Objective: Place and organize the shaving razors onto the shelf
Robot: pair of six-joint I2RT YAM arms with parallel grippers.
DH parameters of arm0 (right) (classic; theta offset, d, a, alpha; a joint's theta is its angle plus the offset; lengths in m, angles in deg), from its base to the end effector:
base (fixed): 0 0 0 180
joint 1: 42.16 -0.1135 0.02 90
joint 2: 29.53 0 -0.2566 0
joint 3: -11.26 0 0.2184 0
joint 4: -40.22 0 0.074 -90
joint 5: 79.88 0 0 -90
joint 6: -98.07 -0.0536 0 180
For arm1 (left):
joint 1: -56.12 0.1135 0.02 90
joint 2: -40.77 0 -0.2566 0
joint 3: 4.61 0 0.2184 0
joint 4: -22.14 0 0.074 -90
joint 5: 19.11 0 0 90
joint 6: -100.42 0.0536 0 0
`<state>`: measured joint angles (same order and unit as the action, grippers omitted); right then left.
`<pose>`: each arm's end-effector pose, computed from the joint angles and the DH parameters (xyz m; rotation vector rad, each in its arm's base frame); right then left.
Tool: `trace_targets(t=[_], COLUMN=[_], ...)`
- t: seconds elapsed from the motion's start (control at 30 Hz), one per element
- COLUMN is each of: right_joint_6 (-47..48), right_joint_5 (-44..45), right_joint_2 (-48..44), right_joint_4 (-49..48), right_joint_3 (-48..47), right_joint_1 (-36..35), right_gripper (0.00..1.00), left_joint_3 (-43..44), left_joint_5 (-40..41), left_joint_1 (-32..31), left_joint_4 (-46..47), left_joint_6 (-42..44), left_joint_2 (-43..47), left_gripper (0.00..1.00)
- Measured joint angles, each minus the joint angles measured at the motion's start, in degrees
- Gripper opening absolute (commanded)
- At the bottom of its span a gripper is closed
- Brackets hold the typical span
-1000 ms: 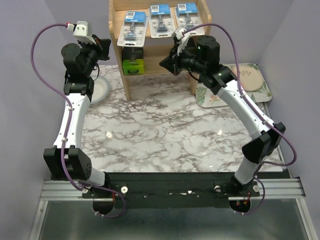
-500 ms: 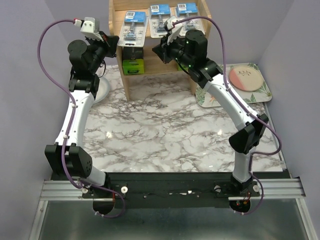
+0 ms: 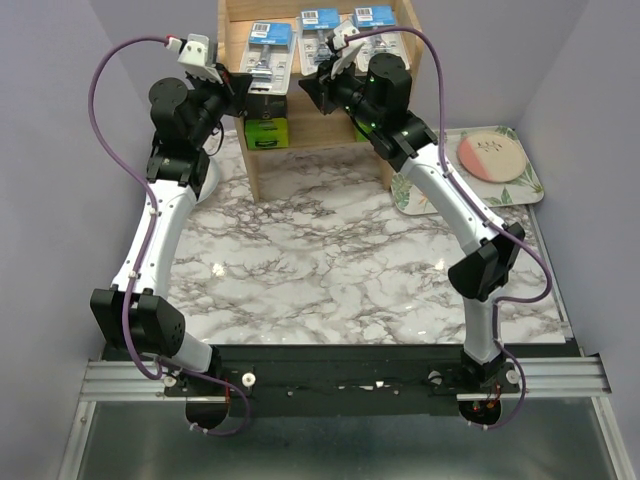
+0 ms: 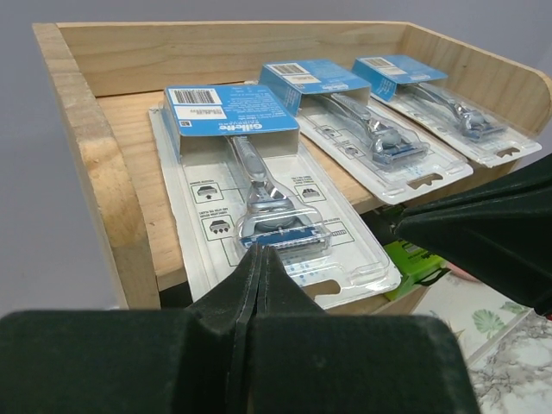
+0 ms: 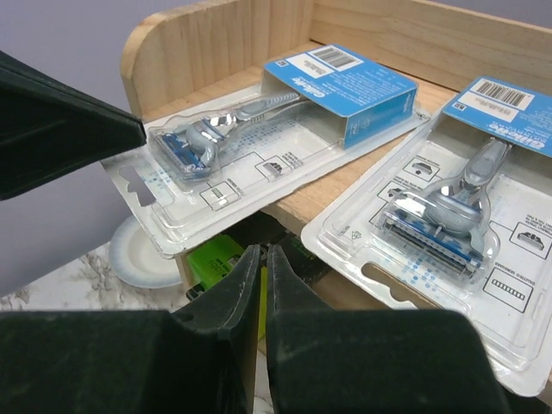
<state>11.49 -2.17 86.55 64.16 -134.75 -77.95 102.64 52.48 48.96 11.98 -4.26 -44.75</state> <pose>0.3565 0.2711 0.4661 -0.6669 1.3422 0.6145 0.3205 -0.0573 0.4752 0.1821 1.3882 -0.5373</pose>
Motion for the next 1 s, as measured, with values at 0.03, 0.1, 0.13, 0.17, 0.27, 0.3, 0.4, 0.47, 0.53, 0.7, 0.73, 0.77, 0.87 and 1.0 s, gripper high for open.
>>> trace_targets(t=[0.03, 0.1, 0.13, 0.17, 0.27, 0.3, 0.4, 0.47, 0.53, 0.7, 0.73, 0.77, 0.87, 1.0], right_joint_6=[-0.3, -0.6, -0.8, -0.9, -1.1, -1.2, -1.5, -1.5, -1.5, -1.8, -1.9, -1.9, -2.1, -2.4], right_joint_5=[-0.2, -0.5, -0.6, -0.7, -0.8, -0.9, -0.9, -0.9, -0.9, -0.9, -0.9, -0.9, -1.0, -1.0], right_joint_2=[0.1, 0.5, 0.7, 0.9, 1.2, 1.4, 1.6, 1.7, 1.8, 3.0, 3.4, 3.6, 4.6, 5.1], right_joint_4=[-0.4, -0.9, -1.1, -1.3, -2.2, -2.3, -2.4, -2.4, -2.6, -2.8, -2.9, -2.9, -3.3, -3.7], right_joint_3=[-0.2, -0.6, -0.9, -1.0, -1.2, -1.2, -1.2, -1.2, -1.2, -2.6, -3.1, -3.4, -4.8, -5.2], right_joint_1=[0.0, 0.0, 0.0, 0.0, 0.0, 0.0, 0.0, 0.0, 0.0, 0.0, 0.0, 0.0, 0.0, 0.0], right_gripper=[0.15, 0.16, 0.16, 0.16, 0.16, 0.17, 0.17, 0.17, 0.17, 0.17, 0.17, 0.18, 0.18, 0.18], left_joint_3=[0.0, 0.1, 0.1, 0.1, 0.1, 0.1, -0.6, -1.5, -1.7, -1.7, -1.7, -1.7, -1.7, -1.7], left_joint_5=[0.3, 1.2, 2.3, 3.5, 6.3, 6.9, 8.0, 8.6, 8.9, 11.5, 12.2, 12.8, 13.8, 13.9], left_joint_1=[-0.2, -0.5, -0.9, -1.2, -1.6, -1.6, -1.2, -1.0, -0.8, -0.8, -0.9, -0.8, -0.8, -0.9], left_joint_4=[-0.1, -0.3, -0.5, -0.8, -1.8, -2.0, -2.0, -2.0, -2.0, -2.4, -2.7, -3.0, -4.0, -4.8], left_joint_6=[0.1, 0.7, 1.2, 1.7, 3.5, 4.1, 5.0, 5.3, 5.5, 6.9, 7.3, 7.7, 8.2, 8.1], left_joint_2=[0.0, 0.0, 0.1, 0.2, 1.1, 1.3, 3.3, 4.9, 5.8, 6.1, 5.9, 5.8, 5.3, 4.3], left_gripper=[0.02, 0.01, 0.0, 0.0, 0.0, 0.0, 0.0, 0.0, 0.0, 0.0, 0.0, 0.0, 0.0, 0.0])
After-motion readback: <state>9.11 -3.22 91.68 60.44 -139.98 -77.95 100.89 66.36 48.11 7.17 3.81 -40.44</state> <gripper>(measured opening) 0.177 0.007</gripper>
